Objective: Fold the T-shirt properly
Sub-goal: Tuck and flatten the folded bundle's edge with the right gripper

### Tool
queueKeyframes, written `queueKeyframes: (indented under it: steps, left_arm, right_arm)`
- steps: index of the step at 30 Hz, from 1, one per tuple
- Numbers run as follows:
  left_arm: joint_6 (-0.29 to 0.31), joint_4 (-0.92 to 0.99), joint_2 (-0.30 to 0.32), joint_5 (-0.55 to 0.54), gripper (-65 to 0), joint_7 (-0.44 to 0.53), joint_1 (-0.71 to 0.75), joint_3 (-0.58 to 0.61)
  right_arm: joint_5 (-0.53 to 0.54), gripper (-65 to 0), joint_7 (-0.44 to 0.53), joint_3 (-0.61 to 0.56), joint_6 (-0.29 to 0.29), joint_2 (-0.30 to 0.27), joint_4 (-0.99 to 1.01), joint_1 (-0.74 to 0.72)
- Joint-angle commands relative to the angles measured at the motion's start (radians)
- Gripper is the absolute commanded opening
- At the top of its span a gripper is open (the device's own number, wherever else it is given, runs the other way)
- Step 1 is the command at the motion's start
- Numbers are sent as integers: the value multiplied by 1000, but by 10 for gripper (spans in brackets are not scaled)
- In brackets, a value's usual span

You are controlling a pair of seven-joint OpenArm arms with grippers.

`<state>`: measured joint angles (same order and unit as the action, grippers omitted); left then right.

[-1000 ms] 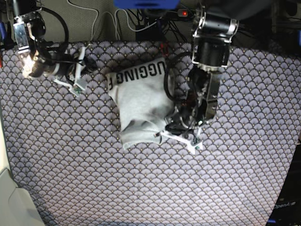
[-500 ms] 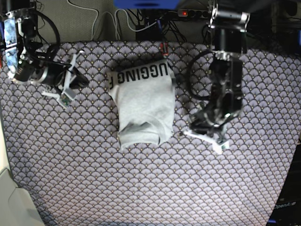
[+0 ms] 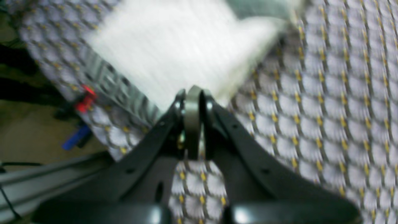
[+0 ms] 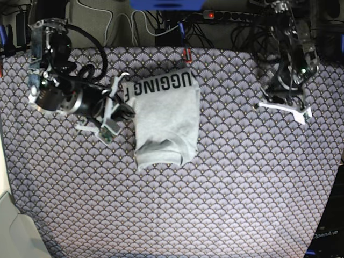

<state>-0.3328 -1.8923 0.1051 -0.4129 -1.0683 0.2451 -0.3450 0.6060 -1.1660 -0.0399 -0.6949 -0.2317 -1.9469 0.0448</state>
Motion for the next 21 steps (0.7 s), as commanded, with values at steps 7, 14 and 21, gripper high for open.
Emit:
queueKeyframes:
  steps: [7,14,21]
  left_arm:
    - [4,-45,3,-7,-648,17,82,-2]
    - [4,-65,3,-7,-648,13,101,-2]
    - [4,-71,5,-7,-648,9,101,-2]
  right_arm:
    - [7,-650,30,-64,-3,19,-4,-16]
    - [5,-650,146,-99,-3,-10,188,-16]
    - [5,-650,275,-125,-3,-42,398,-35]
